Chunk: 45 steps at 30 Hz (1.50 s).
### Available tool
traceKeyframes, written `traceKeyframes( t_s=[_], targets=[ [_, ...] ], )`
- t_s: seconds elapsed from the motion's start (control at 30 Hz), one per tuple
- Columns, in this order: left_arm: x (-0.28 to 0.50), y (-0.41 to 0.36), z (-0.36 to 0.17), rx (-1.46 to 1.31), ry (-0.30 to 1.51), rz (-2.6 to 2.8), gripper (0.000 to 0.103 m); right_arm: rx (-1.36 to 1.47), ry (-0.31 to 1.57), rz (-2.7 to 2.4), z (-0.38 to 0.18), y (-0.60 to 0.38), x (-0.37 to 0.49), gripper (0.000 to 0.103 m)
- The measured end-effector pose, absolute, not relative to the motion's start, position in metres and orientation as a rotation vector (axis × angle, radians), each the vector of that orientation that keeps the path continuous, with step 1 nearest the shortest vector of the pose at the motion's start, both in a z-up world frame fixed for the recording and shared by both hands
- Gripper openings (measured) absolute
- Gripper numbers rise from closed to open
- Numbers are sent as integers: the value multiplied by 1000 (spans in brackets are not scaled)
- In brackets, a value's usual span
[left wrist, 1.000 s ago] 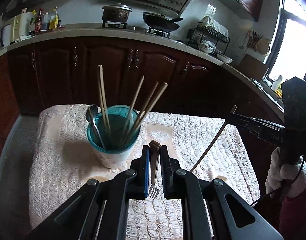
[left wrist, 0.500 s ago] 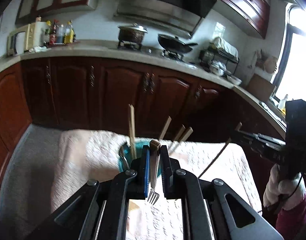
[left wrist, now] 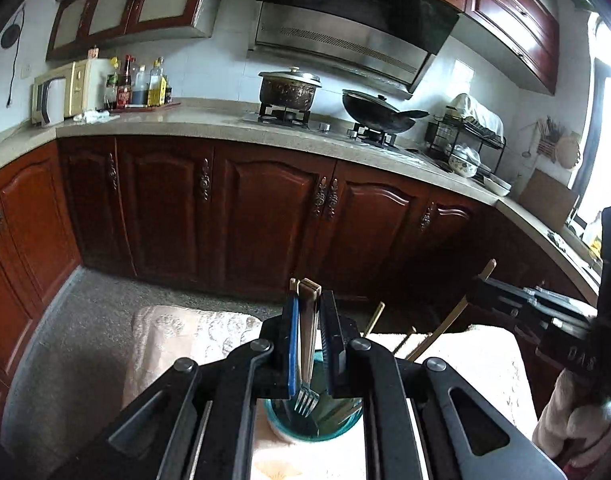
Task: Organize utensils
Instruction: 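Lift the fork and chopstick and lower them into the teal-rimmed cup, then open both tools to release the fork and chopstick into the cup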
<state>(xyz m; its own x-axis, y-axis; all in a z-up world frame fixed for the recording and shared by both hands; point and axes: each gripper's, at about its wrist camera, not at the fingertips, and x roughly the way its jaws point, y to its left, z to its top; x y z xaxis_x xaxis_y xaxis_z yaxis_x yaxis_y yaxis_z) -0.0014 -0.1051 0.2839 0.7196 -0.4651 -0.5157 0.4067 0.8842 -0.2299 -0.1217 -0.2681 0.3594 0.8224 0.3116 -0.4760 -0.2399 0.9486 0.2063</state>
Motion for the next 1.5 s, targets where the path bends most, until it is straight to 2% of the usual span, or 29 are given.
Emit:
traceKeyframes(
  t_s=[0.83,1.2,1.27,1.33,1.4,1.5],
  targets=[
    [39,-154,198,-21,746,-429,10,217,720,298,259,-270,-68,7],
    [27,-148,206,-30,756,-456,11,284,718,286,260,-288,-83,23],
    [21,-145,211,-24,741,-455,19,289,723,280,259,-290,-87,24],
    [15,-142,215,-35,728,-458,48,292,723,269,256,-292,-93,26],
    [5,-136,220,-54,702,-457,56,294,725,260,253,-292,-100,28],
    [-3,-133,222,-34,693,-441,58,292,736,250,248,-290,-107,29]
  ],
)
